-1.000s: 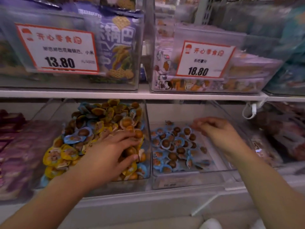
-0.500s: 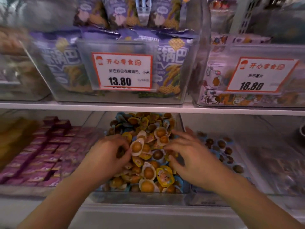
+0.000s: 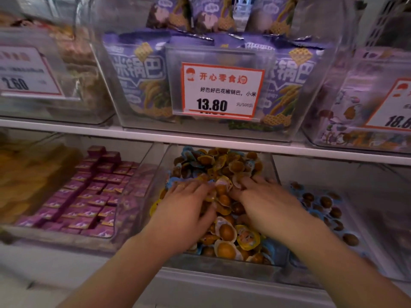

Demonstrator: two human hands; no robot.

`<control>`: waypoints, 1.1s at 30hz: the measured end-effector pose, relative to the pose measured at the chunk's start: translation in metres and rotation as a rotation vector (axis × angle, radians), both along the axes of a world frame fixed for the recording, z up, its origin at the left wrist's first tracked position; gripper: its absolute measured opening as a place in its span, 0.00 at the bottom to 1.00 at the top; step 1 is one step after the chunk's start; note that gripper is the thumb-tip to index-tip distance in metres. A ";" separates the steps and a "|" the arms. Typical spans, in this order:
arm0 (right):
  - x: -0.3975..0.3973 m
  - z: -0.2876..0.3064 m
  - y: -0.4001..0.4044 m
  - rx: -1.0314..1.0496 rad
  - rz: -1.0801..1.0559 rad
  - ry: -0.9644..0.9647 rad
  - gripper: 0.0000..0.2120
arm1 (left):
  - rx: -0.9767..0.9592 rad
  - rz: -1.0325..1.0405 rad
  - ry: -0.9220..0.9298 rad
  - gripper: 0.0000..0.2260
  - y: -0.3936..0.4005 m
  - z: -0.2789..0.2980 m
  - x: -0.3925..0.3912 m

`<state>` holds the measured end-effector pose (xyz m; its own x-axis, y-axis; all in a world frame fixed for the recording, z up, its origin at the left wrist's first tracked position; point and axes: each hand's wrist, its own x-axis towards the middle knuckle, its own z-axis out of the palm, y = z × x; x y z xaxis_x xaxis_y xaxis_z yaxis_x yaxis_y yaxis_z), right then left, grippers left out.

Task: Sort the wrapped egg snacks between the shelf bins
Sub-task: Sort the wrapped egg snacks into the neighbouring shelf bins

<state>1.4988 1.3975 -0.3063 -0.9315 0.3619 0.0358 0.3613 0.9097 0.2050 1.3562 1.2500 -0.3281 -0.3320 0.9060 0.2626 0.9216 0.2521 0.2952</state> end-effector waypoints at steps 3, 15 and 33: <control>0.002 -0.002 -0.001 0.032 0.028 0.015 0.20 | -0.049 0.003 0.074 0.20 -0.001 0.004 -0.006; -0.007 0.018 -0.006 -0.257 -0.046 0.407 0.17 | -0.049 0.145 0.125 0.15 -0.003 0.008 -0.014; -0.044 -0.020 -0.002 -0.334 -0.017 0.270 0.11 | 0.084 0.188 -0.053 0.09 0.005 -0.005 -0.015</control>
<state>1.4543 1.3952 -0.3259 -0.8985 0.4105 0.1554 0.3773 0.9033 -0.2042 1.3415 1.2550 -0.3331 -0.5082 0.8027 0.3122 0.8434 0.3904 0.3693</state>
